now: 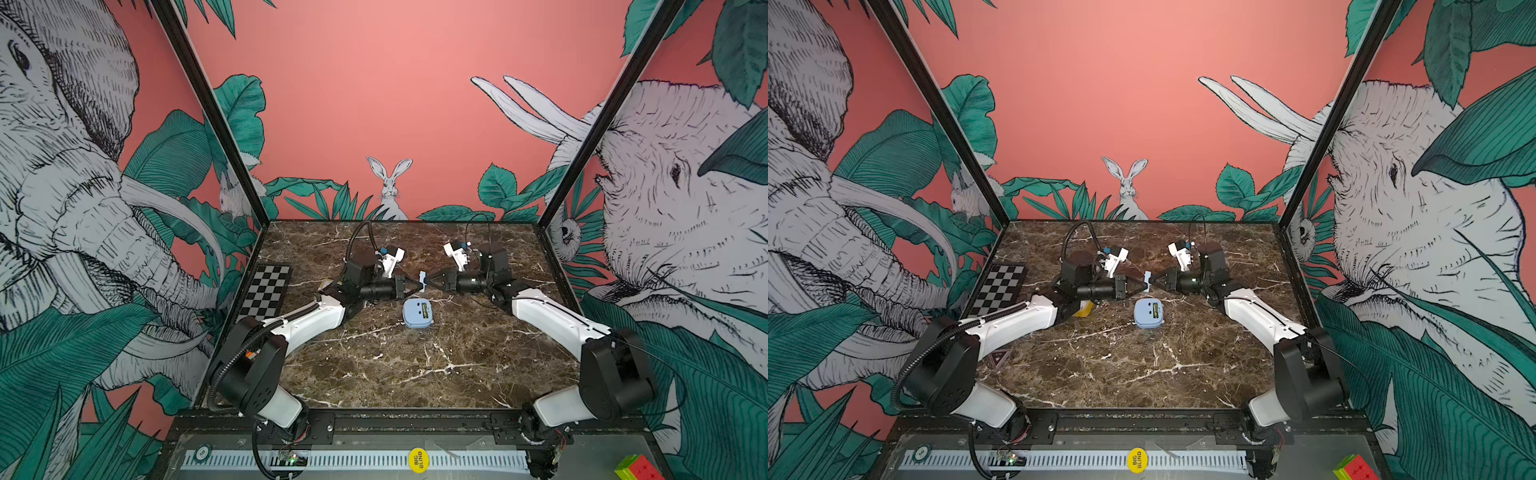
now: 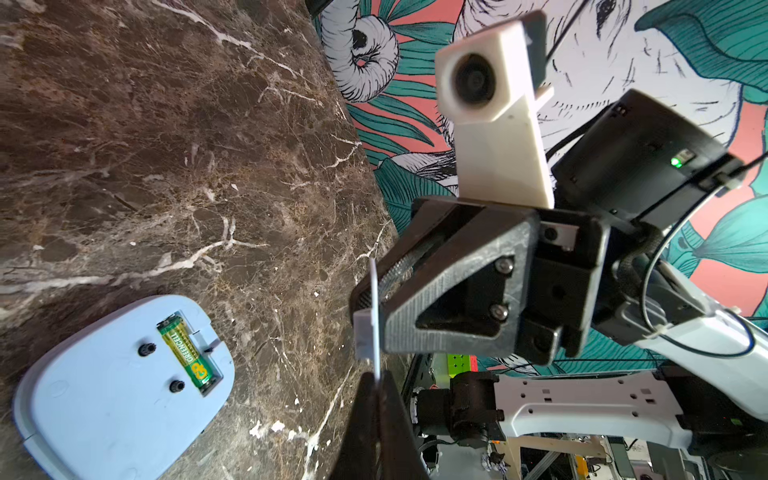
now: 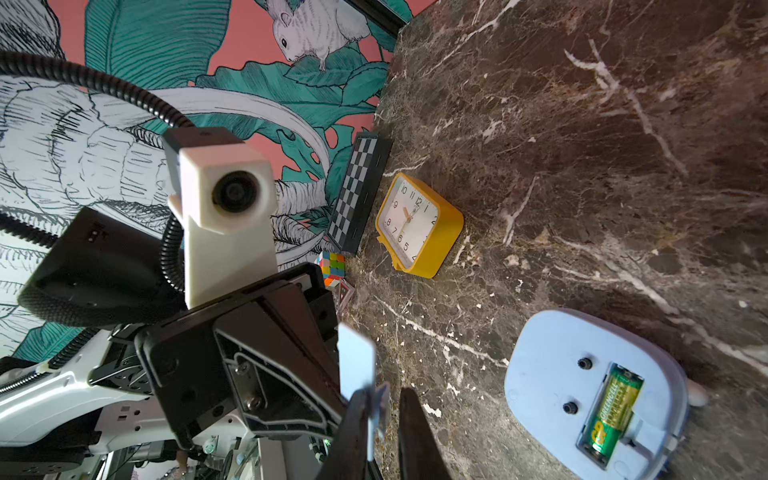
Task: Insert the battery into the alarm
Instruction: Install the cover on the alarm.
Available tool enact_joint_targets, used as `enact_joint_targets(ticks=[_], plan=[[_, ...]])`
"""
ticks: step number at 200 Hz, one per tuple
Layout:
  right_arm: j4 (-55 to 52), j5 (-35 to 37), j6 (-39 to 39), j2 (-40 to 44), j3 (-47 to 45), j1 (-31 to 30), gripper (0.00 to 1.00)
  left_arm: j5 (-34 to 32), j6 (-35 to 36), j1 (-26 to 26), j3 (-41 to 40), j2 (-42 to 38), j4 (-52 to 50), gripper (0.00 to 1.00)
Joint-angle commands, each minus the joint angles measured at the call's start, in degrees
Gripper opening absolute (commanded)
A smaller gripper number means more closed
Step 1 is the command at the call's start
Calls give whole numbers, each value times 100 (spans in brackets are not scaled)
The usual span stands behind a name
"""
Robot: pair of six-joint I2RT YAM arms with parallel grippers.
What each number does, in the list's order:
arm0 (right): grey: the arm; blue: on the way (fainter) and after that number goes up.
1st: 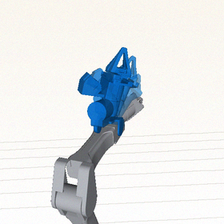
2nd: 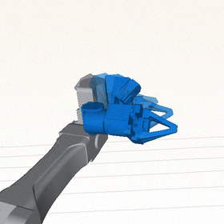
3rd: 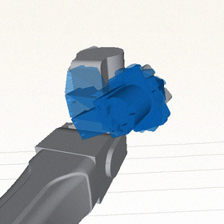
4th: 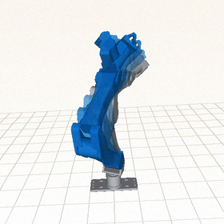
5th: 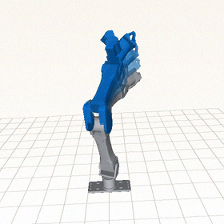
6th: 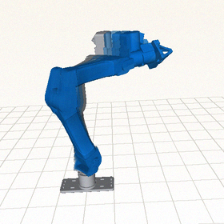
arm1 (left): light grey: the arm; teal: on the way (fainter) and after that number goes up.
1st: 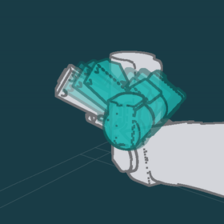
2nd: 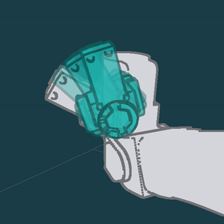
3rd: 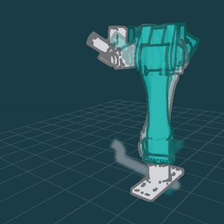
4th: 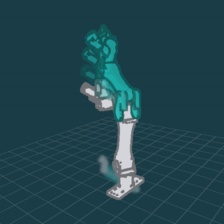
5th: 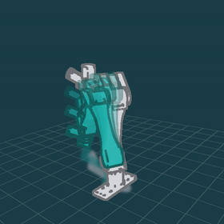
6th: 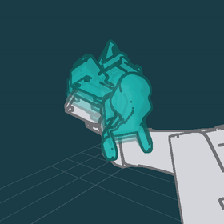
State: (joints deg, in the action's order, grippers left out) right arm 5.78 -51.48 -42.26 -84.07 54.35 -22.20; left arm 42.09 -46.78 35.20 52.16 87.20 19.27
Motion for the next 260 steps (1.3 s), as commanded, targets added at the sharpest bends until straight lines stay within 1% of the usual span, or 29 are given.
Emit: enact_joint_targets(ticks=[1,79,130,179,200,216,232,260], plan=[[431,-131,-131,-12,-55,-28,14,8,-49,18,136,-14,208,0],[720,-257,-344,-33,-187,-29,14,0,-68,22,145,-19,226,0],[727,-236,-344,-38,-153,-27,5,28,-73,22,172,17,185,0],[705,-215,-335,-22,-120,-30,0,26,-30,17,189,76,56,0],[627,-195,-296,-25,-94,-26,0,-4,19,22,207,78,-34,6],[551,-160,-259,-12,-74,-24,0,-51,110,22,246,69,-207,16],[477,-118,-232,3,-65,-24,0,-125,204,22,262,39,-375,20],[97,7,-48,-3,10,-20,0,-375,444,20,284,-85,-800,33]])
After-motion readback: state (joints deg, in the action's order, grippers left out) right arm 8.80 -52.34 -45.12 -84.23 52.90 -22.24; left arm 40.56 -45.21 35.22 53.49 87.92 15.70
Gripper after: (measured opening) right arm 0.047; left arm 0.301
